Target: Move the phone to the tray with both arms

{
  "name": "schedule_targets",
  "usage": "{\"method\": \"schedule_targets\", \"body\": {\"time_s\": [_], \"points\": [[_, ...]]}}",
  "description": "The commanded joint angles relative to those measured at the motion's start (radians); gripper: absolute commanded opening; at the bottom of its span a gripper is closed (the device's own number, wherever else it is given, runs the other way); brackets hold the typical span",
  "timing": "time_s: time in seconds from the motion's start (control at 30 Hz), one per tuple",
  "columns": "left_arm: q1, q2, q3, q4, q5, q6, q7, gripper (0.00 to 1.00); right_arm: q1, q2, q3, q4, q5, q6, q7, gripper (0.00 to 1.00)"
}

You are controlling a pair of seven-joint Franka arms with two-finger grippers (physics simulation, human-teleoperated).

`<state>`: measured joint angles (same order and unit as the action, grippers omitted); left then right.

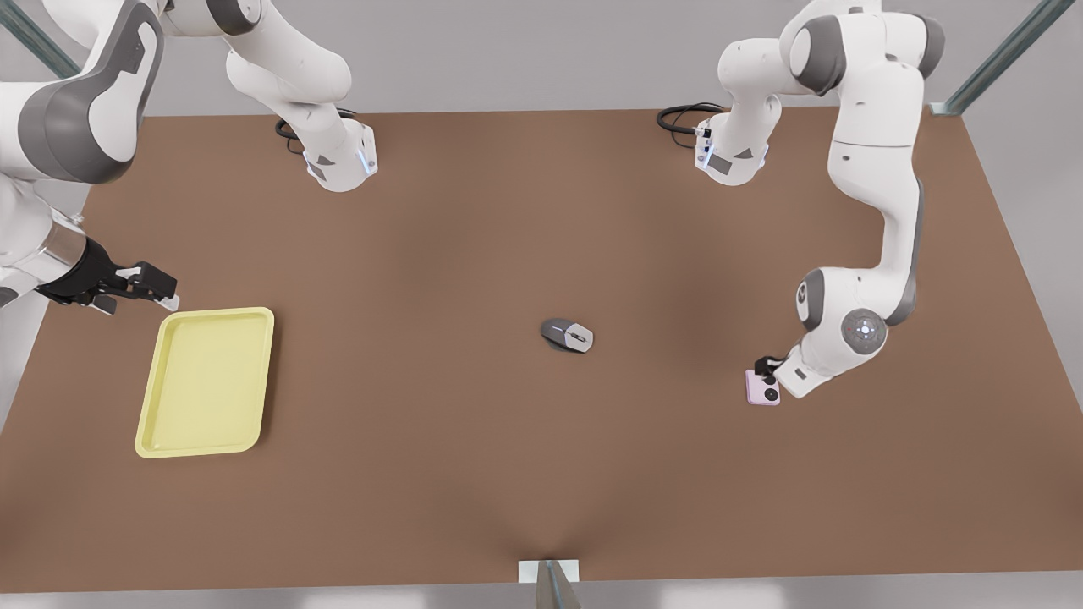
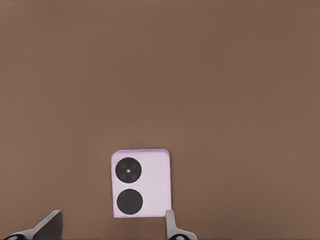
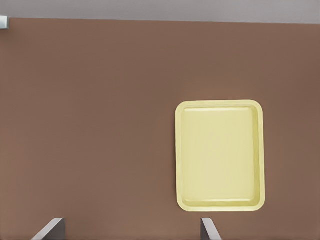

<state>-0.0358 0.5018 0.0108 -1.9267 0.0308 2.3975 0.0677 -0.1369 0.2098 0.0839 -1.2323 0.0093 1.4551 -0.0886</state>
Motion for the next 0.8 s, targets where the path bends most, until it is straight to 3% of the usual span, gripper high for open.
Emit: {"method": "schedule_targets", "body": {"time_s": [0.0,0.63,0.77], "points": [[0.001,0.017,0.000,-0.014,-0.031,0.204,-0.002,1.00,-0.003,-0.001,-0.001,0.000,0.001,0.002,-0.011,1.00],[-0.004,0.121,-0.003,-0.015,-0.062,0.219,0.007,1.00,-0.004,-0.007,-0.021,0.000,-0.019,-0.042,-0.011,1.00],[-0.006,0.121,-0.003,-0.023,-0.062,0.218,0.006,0.84,-0.003,-0.007,-0.021,0.000,-0.020,-0.058,-0.011,1.00]]}}
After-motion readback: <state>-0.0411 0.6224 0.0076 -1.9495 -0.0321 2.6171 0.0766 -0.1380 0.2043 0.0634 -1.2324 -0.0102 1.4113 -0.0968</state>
